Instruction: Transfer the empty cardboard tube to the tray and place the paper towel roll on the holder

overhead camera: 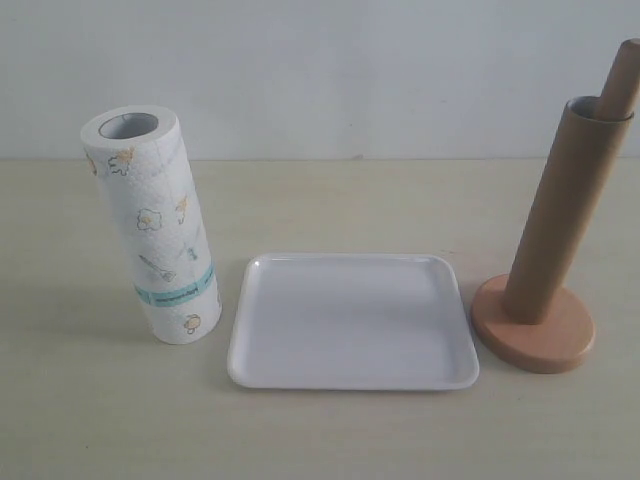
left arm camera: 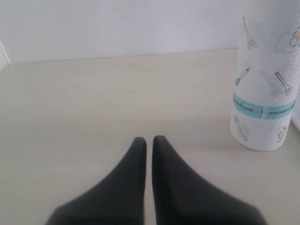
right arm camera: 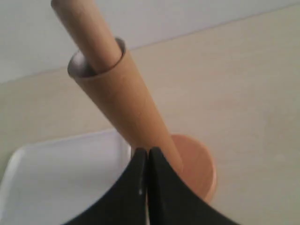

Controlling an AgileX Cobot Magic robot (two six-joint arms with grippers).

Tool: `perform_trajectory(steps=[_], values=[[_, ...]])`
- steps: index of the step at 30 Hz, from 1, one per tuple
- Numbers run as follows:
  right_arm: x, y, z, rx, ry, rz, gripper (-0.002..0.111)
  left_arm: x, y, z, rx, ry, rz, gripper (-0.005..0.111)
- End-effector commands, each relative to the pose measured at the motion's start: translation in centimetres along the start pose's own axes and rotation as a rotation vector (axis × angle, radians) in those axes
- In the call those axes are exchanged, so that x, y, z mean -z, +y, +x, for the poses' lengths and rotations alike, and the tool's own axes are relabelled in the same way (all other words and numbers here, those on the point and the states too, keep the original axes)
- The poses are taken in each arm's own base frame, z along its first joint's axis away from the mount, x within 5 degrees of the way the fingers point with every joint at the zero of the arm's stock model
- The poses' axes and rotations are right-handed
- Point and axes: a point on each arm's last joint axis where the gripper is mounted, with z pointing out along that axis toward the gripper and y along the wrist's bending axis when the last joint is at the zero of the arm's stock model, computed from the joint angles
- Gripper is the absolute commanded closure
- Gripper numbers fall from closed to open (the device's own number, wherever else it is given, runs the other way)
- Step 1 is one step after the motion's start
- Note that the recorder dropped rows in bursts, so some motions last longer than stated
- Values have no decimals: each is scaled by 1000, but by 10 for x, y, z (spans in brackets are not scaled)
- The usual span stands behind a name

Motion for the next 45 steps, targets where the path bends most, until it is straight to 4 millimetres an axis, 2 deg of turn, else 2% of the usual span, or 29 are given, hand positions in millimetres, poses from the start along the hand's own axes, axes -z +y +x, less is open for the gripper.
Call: perform_trajectory(steps=[1, 4, 8, 12, 15, 18, 22, 23, 25, 31, 38, 45], values=[[-19, 14, 12, 96, 80, -65, 109, 0, 0, 0, 12, -12, 3, 103], [-28, 12, 31, 119, 18, -87, 109, 0, 0, 0, 12, -12, 3, 103], [-37, -4, 66, 123, -131, -76, 109, 0, 0, 0, 12, -12, 3, 103], [-33, -19, 87, 134, -307, -62, 108, 0, 0, 0, 12, -12, 3, 103], [-30, -18, 90, 201, -353, -91, 101, 0, 0, 0, 12, -12, 3, 103], [-29, -14, 88, 206, -370, -132, 80, 0, 0, 0, 12, -12, 3, 103], [-28, -12, 82, 202, -413, -145, 34, 0, 0, 0, 12, -12, 3, 103], [-28, -11, 80, 202, -429, -148, 27, 0, 0, 0, 12, -12, 3, 103], [-26, -9, 74, 200, -466, -157, 20, 0, 0, 0, 12, -12, 3, 103], [-26, -2, 62, 187, -493, -181, 21, 0, 0, 0, 12, -12, 3, 103], [-27, -2, 61, 187, -506, -184, 21, 0, 0, 0, 12, -12, 3, 103], [-56, 1, 58, 193, -439, -162, 21, 0, 0, 0, 12, -12, 3, 103]])
